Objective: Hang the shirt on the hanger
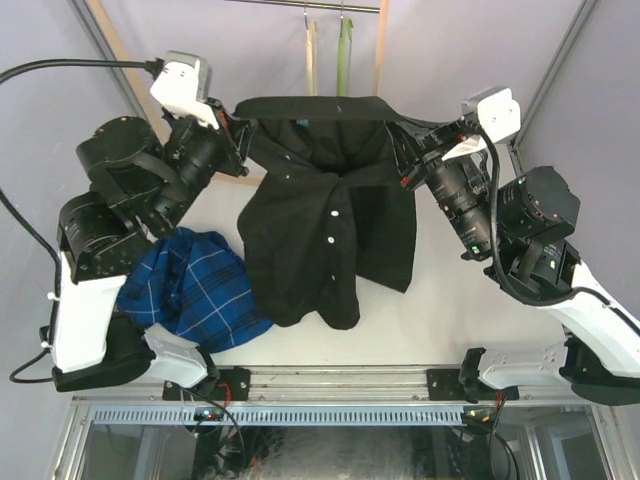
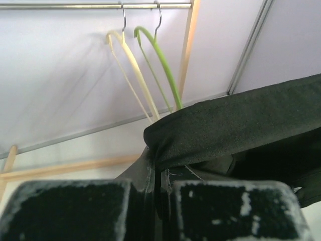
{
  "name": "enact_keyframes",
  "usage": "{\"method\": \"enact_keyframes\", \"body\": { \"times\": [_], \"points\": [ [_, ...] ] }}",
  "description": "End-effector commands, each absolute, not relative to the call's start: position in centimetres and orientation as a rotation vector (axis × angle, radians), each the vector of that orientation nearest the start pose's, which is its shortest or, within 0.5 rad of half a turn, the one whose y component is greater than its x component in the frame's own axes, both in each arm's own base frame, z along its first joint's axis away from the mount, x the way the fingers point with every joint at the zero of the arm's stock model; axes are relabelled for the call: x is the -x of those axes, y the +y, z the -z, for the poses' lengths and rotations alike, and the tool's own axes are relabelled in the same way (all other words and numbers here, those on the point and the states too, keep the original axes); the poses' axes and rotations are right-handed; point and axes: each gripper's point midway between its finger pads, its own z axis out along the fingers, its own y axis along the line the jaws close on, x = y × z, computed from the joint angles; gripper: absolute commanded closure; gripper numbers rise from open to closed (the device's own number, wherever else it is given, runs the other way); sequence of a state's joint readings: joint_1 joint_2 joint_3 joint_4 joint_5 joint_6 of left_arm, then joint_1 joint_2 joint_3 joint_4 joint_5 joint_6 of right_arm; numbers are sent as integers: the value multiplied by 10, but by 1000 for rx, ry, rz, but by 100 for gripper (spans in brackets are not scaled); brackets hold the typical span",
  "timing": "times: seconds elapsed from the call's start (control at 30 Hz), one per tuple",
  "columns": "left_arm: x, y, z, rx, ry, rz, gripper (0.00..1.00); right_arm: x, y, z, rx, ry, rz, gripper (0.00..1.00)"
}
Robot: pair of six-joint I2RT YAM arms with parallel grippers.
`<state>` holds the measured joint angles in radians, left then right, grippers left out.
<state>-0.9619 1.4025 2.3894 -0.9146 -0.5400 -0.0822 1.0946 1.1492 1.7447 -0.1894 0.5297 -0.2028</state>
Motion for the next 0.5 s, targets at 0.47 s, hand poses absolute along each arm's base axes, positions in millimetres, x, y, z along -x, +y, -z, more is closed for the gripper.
{"method": "enact_keyframes", "body": {
  "times": [0.47],
  "points": [
    [-199,-269,-234,-385,2033,721,100,-191,238,-239,286,1822,-613,85]
  ]
}}
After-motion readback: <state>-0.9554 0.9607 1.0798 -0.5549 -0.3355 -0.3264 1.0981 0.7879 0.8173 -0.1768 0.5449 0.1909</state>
